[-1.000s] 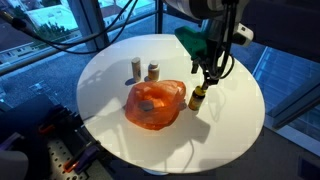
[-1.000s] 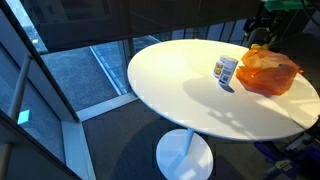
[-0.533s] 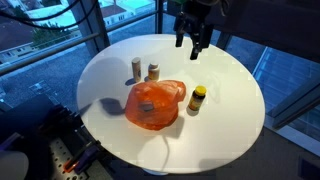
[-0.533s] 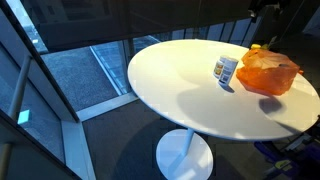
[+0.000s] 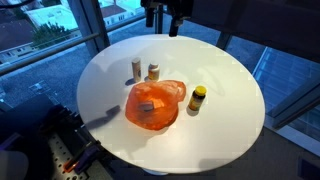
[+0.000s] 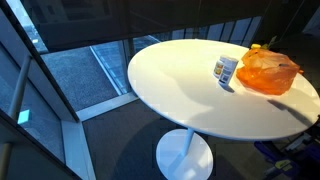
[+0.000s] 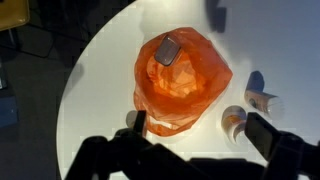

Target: Move the yellow and brown bottle to the table

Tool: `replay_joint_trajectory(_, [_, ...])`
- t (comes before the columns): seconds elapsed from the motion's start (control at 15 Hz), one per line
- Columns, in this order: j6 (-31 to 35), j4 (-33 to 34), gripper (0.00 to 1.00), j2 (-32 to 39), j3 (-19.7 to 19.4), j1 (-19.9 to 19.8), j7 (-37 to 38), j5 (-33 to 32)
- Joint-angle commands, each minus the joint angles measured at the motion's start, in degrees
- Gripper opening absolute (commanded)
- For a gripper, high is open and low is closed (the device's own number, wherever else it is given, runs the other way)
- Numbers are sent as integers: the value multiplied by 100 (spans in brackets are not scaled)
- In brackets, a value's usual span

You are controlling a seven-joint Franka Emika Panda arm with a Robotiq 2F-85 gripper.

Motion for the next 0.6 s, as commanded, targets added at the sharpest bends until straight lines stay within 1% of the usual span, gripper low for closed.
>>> replay_joint_trajectory(0.0, [-231,-561,100,-965,71,-30,-433,-218])
replay_joint_trajectory(0.27, [-63,-1006,100,-1802,66,-27,-682,-259])
replay_joint_trajectory(0.4, [-83,-1117,100,-2059,59,-19,-755,-242])
replay_joint_trajectory(0.53, [-59,-1183,100,-2107,47,-26,-677,-189])
